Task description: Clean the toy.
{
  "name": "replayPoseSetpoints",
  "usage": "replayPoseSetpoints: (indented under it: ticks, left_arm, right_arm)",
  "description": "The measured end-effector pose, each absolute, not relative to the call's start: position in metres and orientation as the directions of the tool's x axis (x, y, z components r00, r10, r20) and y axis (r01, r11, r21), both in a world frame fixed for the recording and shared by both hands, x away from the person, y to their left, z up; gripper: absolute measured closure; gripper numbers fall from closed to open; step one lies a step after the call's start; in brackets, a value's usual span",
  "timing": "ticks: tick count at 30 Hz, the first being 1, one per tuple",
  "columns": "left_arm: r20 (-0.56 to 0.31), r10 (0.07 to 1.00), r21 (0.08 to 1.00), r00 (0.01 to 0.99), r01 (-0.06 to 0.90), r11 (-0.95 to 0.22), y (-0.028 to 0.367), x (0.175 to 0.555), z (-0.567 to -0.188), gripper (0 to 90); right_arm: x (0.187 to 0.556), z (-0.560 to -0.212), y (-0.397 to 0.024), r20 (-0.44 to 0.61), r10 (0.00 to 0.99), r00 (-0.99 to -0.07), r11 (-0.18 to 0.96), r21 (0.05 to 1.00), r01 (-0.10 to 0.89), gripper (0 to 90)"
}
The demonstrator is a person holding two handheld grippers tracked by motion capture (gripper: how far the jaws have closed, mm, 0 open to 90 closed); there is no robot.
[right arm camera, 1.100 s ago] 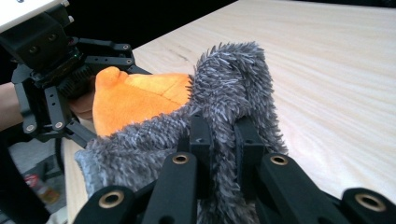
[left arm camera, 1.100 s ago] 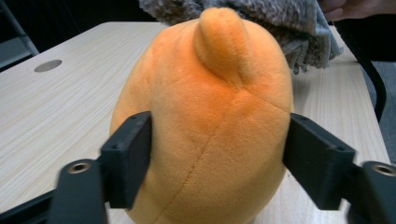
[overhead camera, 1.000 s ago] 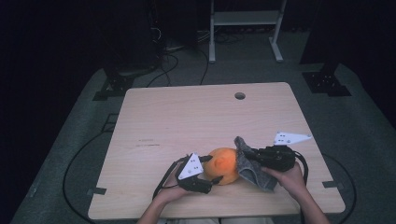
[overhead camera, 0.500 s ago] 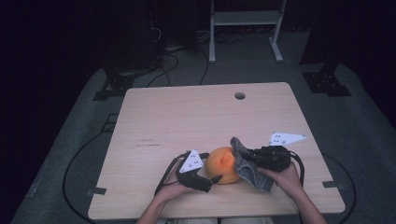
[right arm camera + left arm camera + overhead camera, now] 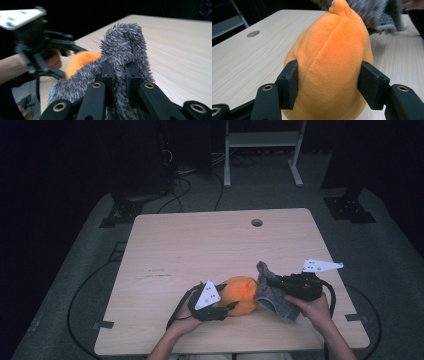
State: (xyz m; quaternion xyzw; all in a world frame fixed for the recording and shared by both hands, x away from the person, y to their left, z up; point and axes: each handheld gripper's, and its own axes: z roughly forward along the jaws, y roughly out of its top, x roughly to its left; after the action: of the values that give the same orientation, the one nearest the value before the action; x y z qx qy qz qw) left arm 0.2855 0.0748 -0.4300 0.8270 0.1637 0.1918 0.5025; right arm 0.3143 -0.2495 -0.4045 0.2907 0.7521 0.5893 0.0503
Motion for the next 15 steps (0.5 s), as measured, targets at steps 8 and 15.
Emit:
replayPoseSetpoints:
  ticks: [8,15]
  left_arm:
    - [0.158,0.451,0.882,0.878,0.079,-0.464,0.068,0.285,-0.434,38.0]
    - [0.131,0.457,0.883,0.88,0.106,-0.457,0.07,0.288,-0.437,37.0]
  right_arm:
    - [0.301,-0.391,-0.217,0.214,0.394,-0.894,0.181,0.935,0.304,80.3]
    - [0.31,-0.404,-0.217,0.199,0.475,-0.857,0.234,0.91,0.341,80.4]
